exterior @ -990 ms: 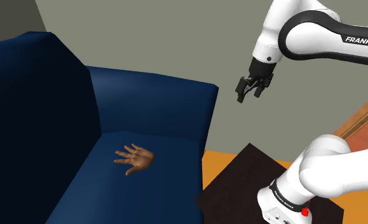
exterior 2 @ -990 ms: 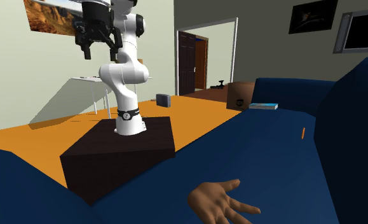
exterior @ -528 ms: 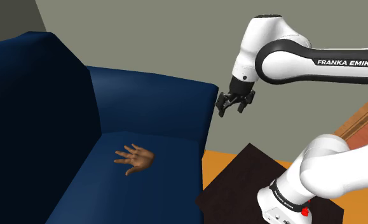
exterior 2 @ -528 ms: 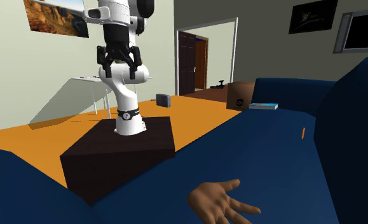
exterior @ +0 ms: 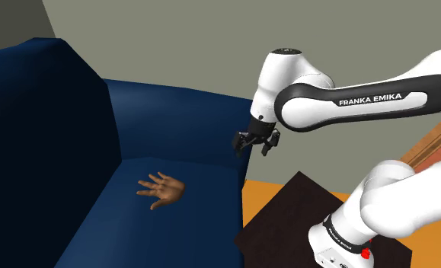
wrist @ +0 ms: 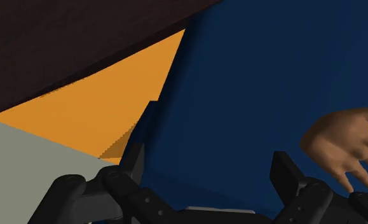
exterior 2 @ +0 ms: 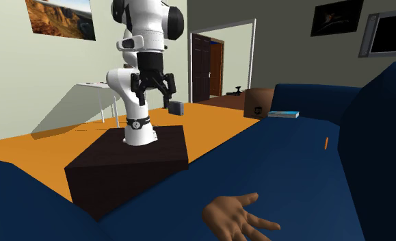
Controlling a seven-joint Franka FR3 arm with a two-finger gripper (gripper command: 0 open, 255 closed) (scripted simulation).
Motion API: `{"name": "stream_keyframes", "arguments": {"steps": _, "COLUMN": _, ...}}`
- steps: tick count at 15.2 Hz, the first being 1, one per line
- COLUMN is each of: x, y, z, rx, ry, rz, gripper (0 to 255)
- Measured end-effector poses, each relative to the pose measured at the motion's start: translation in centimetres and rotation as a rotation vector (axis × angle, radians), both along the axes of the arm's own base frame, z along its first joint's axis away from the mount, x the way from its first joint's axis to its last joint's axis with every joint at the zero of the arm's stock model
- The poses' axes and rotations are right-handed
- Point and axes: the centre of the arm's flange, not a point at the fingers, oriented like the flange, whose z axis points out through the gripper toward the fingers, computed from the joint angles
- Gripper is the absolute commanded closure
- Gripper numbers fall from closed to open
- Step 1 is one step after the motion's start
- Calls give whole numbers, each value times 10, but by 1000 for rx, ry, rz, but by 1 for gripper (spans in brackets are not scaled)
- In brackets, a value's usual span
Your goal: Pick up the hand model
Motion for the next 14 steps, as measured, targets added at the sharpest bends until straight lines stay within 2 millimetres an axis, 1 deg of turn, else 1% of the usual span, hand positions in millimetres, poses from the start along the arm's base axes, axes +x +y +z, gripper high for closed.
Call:
{"name": "stream_keyframes", "arguments": {"steps": 2, "x": 10, "y": 17, "z": -16, "rx": 8, "ry": -2, "rz": -30, "gripper": 0}}
{"name": "stream_keyframes", "arguments": {"steps": 5, "x": 20, "y": 42, "z": -42, "rx": 20, "ry": -5, "rz": -77, "gripper": 0}}
{"name": "stream_keyframes", "arguments": {"steps": 9, "x": 37, "y": 80, "z": -77, "rx": 37, "ry": -9, "rz": -138, "gripper": 0}}
{"name": "stream_keyframes", "arguments": {"steps": 11, "x": 48, "y": 96, "z": -90, "rx": 46, "ry": -11, "rz": -169, "gripper": 0}}
{"name": "stream_keyframes", "arguments": {"steps": 13, "x": 58, "y": 111, "z": -109, "rx": 55, "ry": -13, "rz": -200, "gripper": 0}}
{"name": "stream_keyframes", "arguments": {"steps": 14, "x": 65, "y": 117, "z": -114, "rx": 59, "ry": -14, "rz": -216, "gripper": 0}}
